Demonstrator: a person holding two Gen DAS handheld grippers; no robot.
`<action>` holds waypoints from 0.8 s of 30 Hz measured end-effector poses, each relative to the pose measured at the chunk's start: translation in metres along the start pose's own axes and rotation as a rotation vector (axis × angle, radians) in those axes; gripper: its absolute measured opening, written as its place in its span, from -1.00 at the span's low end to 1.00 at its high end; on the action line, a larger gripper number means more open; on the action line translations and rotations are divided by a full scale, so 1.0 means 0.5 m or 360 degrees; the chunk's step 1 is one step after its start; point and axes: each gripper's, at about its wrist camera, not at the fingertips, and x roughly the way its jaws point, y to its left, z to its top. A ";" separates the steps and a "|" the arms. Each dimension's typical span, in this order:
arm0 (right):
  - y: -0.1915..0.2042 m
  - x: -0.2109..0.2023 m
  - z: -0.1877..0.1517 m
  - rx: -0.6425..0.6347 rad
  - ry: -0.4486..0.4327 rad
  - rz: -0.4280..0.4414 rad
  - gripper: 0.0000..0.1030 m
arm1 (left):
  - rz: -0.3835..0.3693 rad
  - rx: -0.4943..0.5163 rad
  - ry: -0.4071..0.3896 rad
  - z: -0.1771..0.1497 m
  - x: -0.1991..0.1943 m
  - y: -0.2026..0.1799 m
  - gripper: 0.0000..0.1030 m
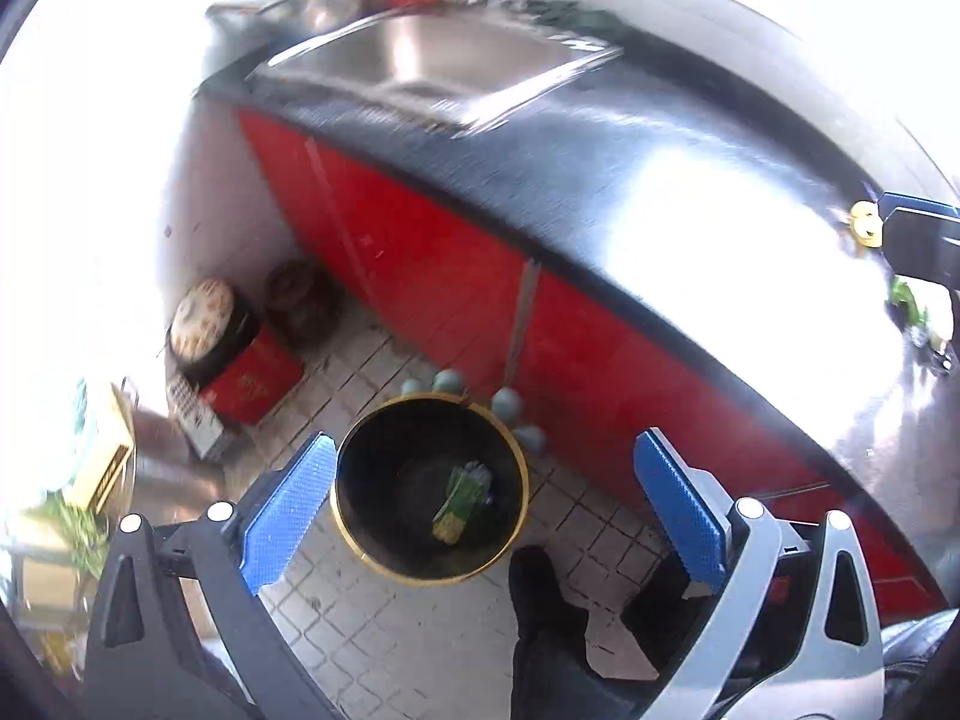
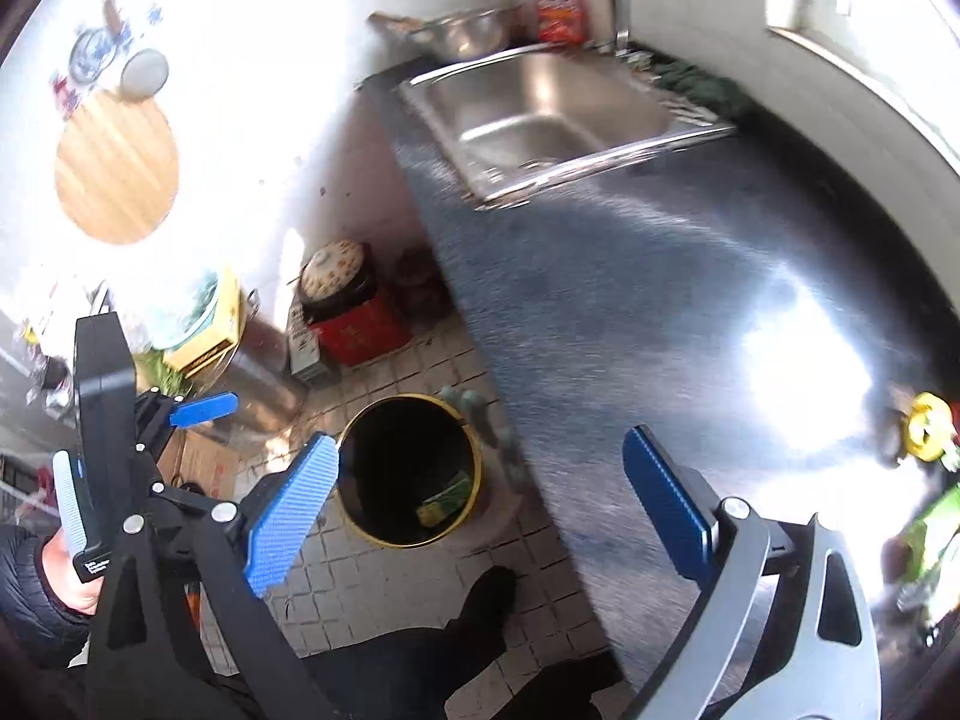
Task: Collect trash
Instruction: 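Return both open tools to the counter trash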
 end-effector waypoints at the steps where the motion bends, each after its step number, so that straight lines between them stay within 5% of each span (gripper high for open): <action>1: -0.043 -0.034 -0.009 0.0076 -0.0035 -0.0049 0.81 | -0.0034 0.0074 -0.0026 0.024 -0.010 -0.040 0.88; 9: -0.361 -0.304 -0.163 0.0616 -0.0251 -0.0592 0.81 | -0.0480 0.0490 -0.0112 0.165 -0.064 -0.404 0.88; 14: -0.467 -0.418 -0.297 0.0850 -0.0306 -0.0775 0.81 | -0.0568 0.0699 -0.0126 0.171 -0.082 -0.594 0.88; 24: -0.536 -0.470 -0.375 0.0942 -0.0320 -0.0822 0.81 | -0.0613 0.0815 -0.0069 0.177 -0.084 -0.725 0.88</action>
